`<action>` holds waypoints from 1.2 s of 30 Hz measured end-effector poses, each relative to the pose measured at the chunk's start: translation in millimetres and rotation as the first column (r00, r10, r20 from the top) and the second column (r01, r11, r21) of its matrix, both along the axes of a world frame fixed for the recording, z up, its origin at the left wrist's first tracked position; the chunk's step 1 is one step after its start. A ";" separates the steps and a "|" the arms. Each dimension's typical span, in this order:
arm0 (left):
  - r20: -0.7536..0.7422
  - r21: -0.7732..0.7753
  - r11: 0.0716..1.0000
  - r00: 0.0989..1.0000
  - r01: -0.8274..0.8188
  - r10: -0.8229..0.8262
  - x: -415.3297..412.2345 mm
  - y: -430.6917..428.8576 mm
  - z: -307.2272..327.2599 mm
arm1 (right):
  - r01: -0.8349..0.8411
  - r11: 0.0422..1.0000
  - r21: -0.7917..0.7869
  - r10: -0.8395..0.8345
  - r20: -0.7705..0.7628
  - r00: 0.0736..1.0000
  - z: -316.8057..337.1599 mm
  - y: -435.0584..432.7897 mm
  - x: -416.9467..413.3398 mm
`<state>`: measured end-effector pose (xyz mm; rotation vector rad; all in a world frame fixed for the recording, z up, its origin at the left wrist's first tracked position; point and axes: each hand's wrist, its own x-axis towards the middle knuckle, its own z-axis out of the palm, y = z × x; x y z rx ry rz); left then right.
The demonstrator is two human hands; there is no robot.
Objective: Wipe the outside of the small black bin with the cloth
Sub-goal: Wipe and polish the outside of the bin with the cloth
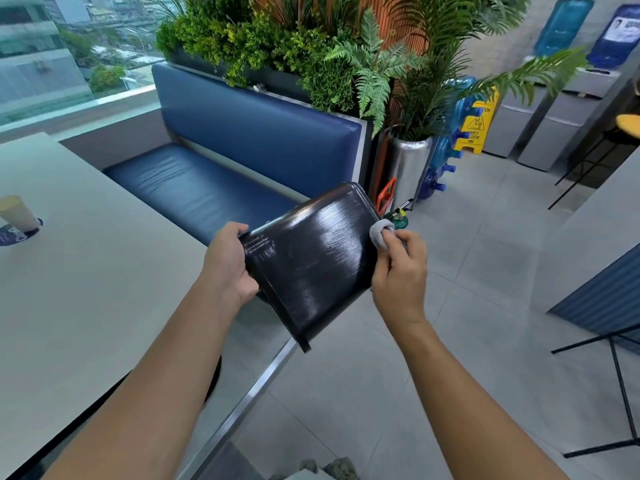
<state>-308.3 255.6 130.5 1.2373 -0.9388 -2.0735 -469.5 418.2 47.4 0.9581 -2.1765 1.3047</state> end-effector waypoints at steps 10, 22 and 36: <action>-0.009 0.054 0.998 1.000 0.020 -0.020 -4.3 23.9 0.4 | -0.386 0.919 0.077 0.393 -0.134 0.910 -13.4 -29.9 100.9; 0.011 0.022 1.000 1.000 -0.018 0.018 3.5 29.7 -6.5 | -0.230 0.972 -0.052 0.226 -0.067 0.972 -4.3 -28.6 81.6; 0.013 -0.035 0.999 1.000 0.016 -0.015 15.8 22.3 -9.9 | -0.056 0.998 0.005 0.056 -0.008 0.998 13.6 -12.0 13.3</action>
